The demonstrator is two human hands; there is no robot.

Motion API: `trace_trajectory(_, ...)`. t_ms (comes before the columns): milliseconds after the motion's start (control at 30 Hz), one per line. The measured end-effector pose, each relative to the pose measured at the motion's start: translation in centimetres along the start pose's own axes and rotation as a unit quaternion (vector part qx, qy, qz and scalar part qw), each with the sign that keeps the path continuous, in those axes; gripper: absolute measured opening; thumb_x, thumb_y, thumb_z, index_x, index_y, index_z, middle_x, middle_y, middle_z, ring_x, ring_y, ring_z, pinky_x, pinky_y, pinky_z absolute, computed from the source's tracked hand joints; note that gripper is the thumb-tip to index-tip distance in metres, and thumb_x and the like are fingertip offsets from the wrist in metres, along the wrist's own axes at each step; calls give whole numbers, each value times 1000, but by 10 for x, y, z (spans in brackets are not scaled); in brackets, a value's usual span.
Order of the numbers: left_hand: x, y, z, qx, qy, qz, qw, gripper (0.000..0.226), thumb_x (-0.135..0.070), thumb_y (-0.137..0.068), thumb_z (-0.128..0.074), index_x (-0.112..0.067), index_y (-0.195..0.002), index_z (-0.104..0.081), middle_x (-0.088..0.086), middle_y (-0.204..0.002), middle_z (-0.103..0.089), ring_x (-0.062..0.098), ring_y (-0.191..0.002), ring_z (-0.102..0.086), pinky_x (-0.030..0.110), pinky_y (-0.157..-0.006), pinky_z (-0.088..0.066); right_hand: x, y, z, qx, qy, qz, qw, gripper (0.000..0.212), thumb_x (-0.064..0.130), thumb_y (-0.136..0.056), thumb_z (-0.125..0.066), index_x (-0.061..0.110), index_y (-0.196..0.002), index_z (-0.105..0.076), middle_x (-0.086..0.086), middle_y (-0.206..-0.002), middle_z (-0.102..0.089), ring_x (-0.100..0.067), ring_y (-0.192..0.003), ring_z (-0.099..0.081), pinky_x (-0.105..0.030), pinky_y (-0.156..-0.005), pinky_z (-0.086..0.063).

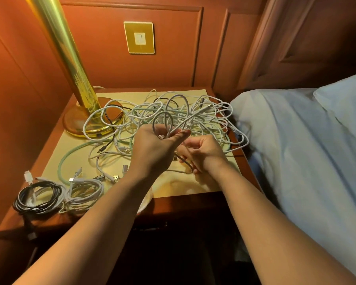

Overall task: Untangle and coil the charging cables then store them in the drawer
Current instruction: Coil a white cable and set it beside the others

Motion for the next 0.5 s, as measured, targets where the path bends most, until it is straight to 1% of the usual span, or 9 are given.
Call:
trace_trajectory(67,-15,5,6,11,37,-19,999,13,-24,-85,-83,-15,-78,-78,2,-73,-77,17,-74,-74,33,-74,-58,-3,1,1,-9,-26,-12,1000,14,29,-89,-84,17,-93,-78,-20,-78,-75,-28,-64,-59,-25,-39,-40)
trace_trajectory(100,-26,8,8,21,62,-38,997,9,-20,-86,-82,-14,-80,-77,1,-74,-77,16,-76,-74,32,-76,-60,-3,2,4,-15,-24,-12,1000,15,30,-88,-84,17,-94,-79,-15,-73,-74,-24,-59,-57,-24,-40,-40)
trace_trajectory(133,-37,11,12,27,91,-58,994,8,-16,-87,-80,-12,-81,-76,-1,-72,-76,12,-73,-74,26,-74,-60,-2,2,7,-21,-10,-10,1000,13,29,-88,-84,18,-95,-79,-9,-67,-73,-17,-53,-56,-23,-39,-41)
trace_trajectory(200,-60,17,28,18,148,-79,986,10,-11,-90,-74,-9,-81,-71,-11,-59,-68,-2,-55,-62,10,-58,-48,-1,3,9,-30,17,-11,999,10,24,-91,-81,16,-96,-78,-3,-62,-69,-9,-41,-51,-22,-37,-41)
trace_trajectory(233,-68,17,40,3,168,-81,982,11,-12,-91,-73,-11,-81,-69,-14,-55,-63,-4,-49,-55,8,-52,-42,-2,1,8,-30,18,-9,999,9,22,-92,-81,16,-95,-76,-4,-62,-69,-8,-39,-50,-22,-37,-41)
trace_trajectory(333,-80,13,68,-1,166,-65,984,12,-26,-87,-78,-15,-86,-73,-14,-54,-52,1,-47,-39,15,-46,-32,-2,1,6,-22,7,-7,1000,9,20,-92,-81,17,-91,-72,-5,-64,-69,-8,-41,-51,-22,-37,-41)
trace_trajectory(433,-76,15,70,89,130,-26,987,32,-33,-77,-83,-7,-94,-74,-10,-54,-43,4,-48,-34,19,-46,-30,0,3,6,-5,15,-17,1000,10,19,-91,-80,17,-98,-73,-7,-71,-72,-9,-43,-52,-23,-40,-44)
trace_trajectory(467,-76,20,65,133,104,-22,985,35,-33,-76,-84,-5,-95,-73,-10,-54,-45,4,-48,-35,19,-47,-31,2,5,6,2,12,-12,1000,13,19,-91,-81,18,-101,-74,-7,-73,-73,-10,-44,-52,-23,-41,-44)
trace_trajectory(500,-77,27,59,176,80,-27,981,31,-32,-76,-84,-7,-92,-75,-10,-54,-47,4,-48,-37,19,-47,-33,5,7,6,10,8,-4,1000,16,20,-90,-82,19,-104,-75,-6,-73,-74,-10,-44,-52,-24,-41,-44)
Point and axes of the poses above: each hand's wrist, its own y-axis away from the middle knuckle, its own z-axis out of the back of the hand, x = y × z, the point moved 9 cm from there along -y, towards the middle knuckle
